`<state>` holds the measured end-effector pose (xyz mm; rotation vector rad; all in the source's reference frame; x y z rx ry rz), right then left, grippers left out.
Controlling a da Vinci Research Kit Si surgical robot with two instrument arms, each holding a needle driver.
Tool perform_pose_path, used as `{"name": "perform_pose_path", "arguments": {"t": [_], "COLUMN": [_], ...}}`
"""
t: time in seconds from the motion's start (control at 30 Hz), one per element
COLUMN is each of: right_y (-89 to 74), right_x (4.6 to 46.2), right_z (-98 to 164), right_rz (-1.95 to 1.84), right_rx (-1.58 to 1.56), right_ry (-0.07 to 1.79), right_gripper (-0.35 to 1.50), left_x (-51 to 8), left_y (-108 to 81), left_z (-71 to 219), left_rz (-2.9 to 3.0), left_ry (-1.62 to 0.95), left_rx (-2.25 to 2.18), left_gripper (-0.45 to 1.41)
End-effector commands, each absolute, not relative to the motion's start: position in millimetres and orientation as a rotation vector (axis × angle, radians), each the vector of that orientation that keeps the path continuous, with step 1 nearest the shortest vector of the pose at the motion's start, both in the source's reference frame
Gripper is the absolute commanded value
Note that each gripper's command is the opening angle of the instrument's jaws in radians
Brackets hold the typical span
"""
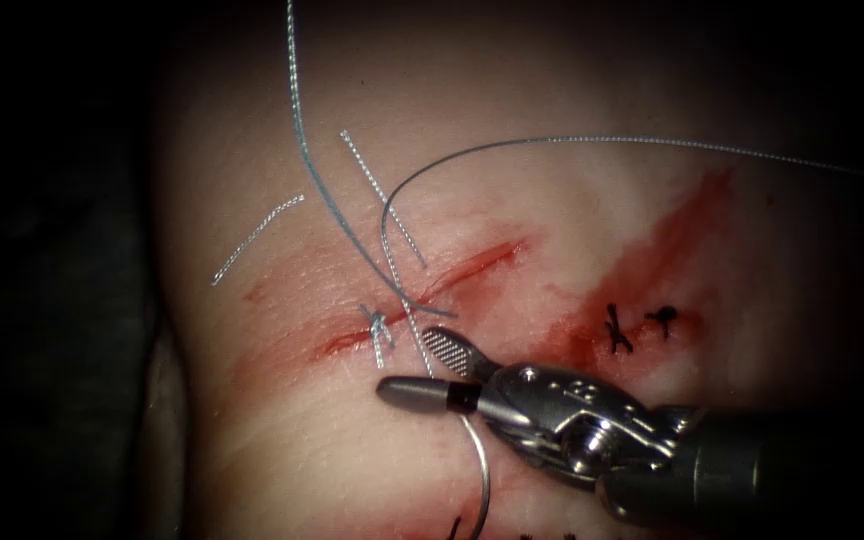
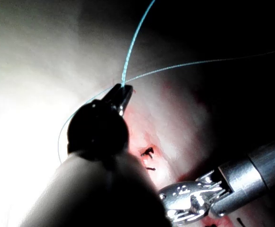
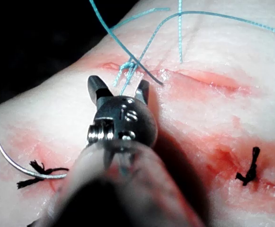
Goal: Wound Closure
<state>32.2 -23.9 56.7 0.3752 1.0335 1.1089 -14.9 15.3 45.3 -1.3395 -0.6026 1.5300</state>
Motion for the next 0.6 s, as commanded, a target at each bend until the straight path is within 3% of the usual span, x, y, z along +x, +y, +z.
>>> {"name": "perform_pose_path", "arguments": {"t": [0.03, 0.07, 0.3, 0.6], "right_y": [-23.6, -23.4, -22.3, -27.8], "right_x": [33.6, 33.7, 33.8, 33.5], "right_z": [56.9, 56.6, 52.5, 49.8], "right_rz": [1.113, 1.109, 1.098, 0.887], "right_rx": [0.373, 0.387, 0.479, 0.678], "right_ry": [1.032, 1.037, 1.117, 1.089], "right_gripper": [-0.28, -0.35, -0.35, -0.35], "left_x": [-15.5, -15.5, -15.6, -15.6], "left_y": [15.3, 15.3, 15.2, 15.2], "left_z": [45.9, 45.9, 45.9, 45.8], "left_rz": [1.529, 1.529, 1.535, 1.535], "left_ry": [-0.6, -0.599, -0.597, -0.597], "left_rx": [-1.34, -1.34, -1.343, -1.343], "left_gripper": [-0.45, -0.45, -0.45, -0.45]}}
